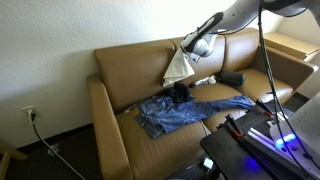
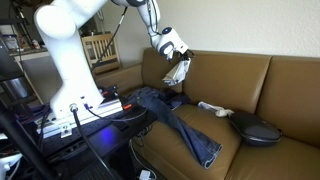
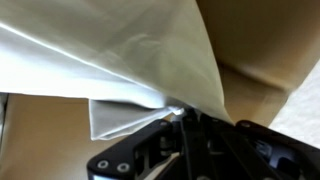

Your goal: Unfold the white towel

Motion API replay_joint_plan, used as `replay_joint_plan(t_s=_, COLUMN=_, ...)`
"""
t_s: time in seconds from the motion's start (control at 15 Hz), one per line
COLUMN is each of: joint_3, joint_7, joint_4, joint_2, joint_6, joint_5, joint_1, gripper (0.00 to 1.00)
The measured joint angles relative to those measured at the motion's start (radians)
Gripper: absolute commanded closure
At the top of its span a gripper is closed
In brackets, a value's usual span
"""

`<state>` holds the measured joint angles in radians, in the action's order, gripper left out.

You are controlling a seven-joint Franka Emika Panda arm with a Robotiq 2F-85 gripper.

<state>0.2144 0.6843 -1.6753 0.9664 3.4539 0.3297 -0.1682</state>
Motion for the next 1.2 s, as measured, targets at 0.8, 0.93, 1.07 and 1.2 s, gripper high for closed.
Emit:
replay_joint_plan(t_s=0.8, joint_3=-0.328, joint_7=-0.001, joint_4=0.025, joint_2=-0.007, joint_6=-0.047, joint_5=0.292, joint_1=0.073, gripper=0.99)
replay_joint_plan(t_s=0.93, joint_3=-0.491, joint_7=0.038, joint_4=0.093, joint_2=0.084, joint_6=-0.089, joint_5=0.399, joint_1=0.164, gripper=0.99)
replay_joint_plan(t_s=1.07, joint_3=-0.647, joint_7=0.123, joint_4=0.174, joint_2=0.177, joint_6=-0.189, joint_5=0.466, joint_1=0.204, gripper=0.99)
replay_joint_plan(t_s=1.2, joint_3=-0.788, joint_7=0.247, joint_4=0.249, joint_2=0.258, joint_6=-0.328, joint_5=0.487, joint_1=0.208, gripper=0.99)
